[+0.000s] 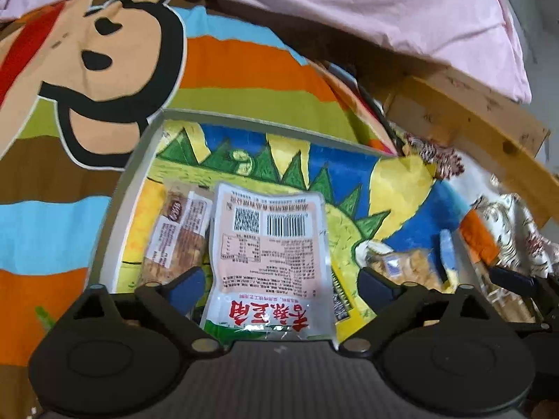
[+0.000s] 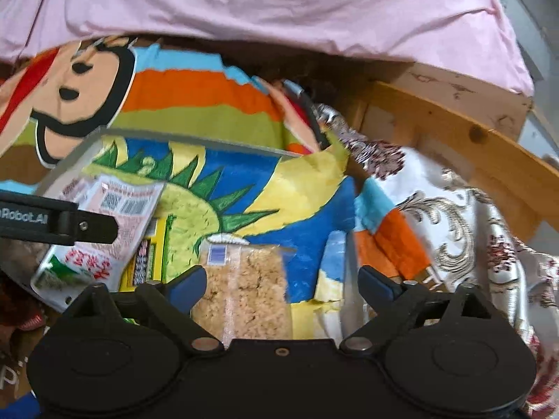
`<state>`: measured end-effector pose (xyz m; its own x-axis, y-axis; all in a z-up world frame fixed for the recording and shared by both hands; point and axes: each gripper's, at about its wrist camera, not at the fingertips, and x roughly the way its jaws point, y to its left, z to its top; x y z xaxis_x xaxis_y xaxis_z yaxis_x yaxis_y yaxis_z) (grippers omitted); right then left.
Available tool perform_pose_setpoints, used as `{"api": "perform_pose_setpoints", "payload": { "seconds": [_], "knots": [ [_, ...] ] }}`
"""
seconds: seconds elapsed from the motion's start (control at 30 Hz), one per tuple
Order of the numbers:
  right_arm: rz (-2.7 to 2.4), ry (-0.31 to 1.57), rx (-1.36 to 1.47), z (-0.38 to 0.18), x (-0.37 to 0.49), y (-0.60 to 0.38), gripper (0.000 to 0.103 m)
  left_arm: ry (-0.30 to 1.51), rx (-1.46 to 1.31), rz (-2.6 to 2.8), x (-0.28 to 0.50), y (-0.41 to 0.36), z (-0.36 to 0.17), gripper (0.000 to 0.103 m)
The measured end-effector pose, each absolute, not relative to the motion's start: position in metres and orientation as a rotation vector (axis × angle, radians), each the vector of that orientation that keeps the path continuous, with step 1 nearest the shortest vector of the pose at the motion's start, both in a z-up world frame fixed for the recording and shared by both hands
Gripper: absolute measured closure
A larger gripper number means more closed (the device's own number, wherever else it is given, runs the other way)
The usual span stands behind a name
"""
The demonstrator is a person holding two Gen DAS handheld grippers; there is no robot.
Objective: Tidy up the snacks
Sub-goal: 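Lower both held snacks into the metal tray and open both tools, then lift both open tools out of the tray back over the bedspread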
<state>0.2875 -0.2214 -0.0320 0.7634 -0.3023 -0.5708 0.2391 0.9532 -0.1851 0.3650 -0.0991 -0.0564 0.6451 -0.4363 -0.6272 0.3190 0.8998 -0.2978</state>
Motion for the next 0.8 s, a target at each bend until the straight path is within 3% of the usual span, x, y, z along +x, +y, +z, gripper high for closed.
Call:
{"api": "perform_pose_setpoints", "payload": {
  "seconds": [0.13,0.8],
  "knots": [
    [-0.296,0.585,-0.074,-0.014,0.268,-0.223,0.002,0.71,-0.152,-0.413,0.349,-0.092,-0.039,0.001],
    [-0.271,0.39,0.15,0.049,0.16,-0.228,0.001,0.543,0.026,-0.252,0.229,-0.059,0.024,0.001]
  ]
}}
